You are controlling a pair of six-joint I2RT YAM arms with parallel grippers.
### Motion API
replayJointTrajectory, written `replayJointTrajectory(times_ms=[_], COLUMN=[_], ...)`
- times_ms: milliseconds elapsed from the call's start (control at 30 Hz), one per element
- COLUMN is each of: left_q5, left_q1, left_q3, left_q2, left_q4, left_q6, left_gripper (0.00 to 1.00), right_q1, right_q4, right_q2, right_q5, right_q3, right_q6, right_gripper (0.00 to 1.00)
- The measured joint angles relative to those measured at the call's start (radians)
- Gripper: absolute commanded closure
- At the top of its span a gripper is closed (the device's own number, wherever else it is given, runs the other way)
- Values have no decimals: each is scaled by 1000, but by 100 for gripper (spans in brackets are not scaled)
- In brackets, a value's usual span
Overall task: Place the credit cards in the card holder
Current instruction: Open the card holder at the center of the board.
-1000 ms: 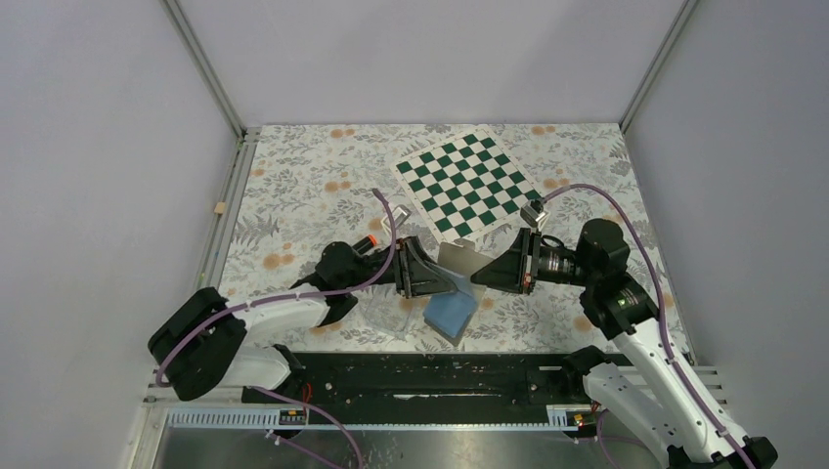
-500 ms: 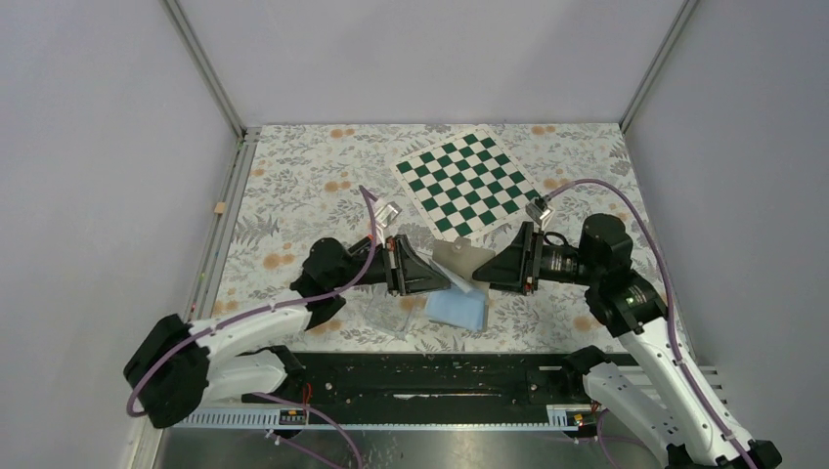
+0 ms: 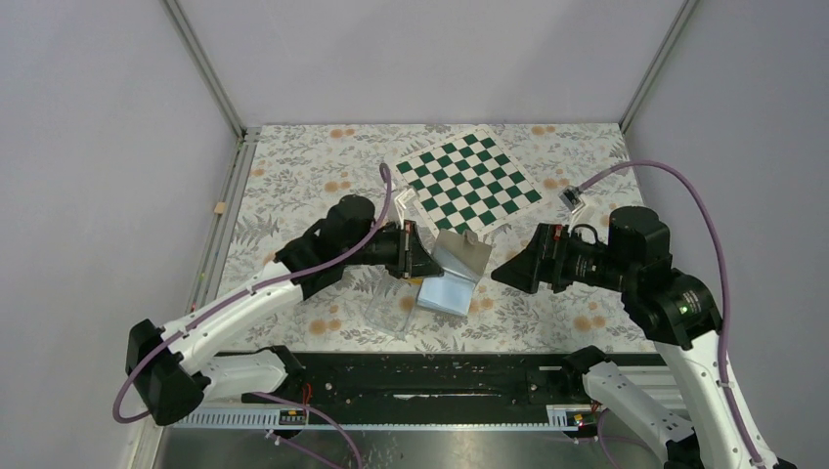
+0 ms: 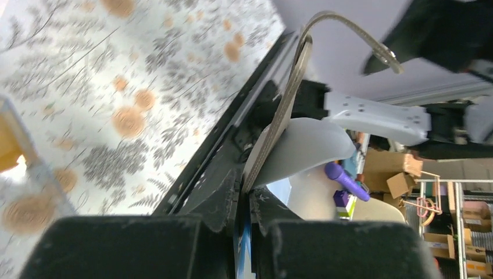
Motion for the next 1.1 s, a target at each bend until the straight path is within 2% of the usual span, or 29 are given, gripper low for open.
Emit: replayJointTrajectory(times_ms=[233,333,600,933,1033,1100], left_q5=[-39,-37,-3,25,40,48], left_q1=[-36,-70,-139,-159,-168,-174], left_q3=[117,160,237,269,271,271], left_q2=[121,167,253,266,266,268], left_q4=[-315,-369,-417,-425,-421,-420], left_q6=[81,96,111,110,111,116], left_gripper=[100,100,100,100,100,100], right_q1=[13,55,252,315,316,316], right_q4=[-114,-122,-124,-73,-49,-35], right_q2=[48,71,134,173,176,177], right_q5=[61,95,223,311,309,305], right_q3=[57,50,-3,-98,-124,-137], right_q6=[-154,-192,-257,-267,-267,-270], right_gripper=[1,1,1,1,11,27])
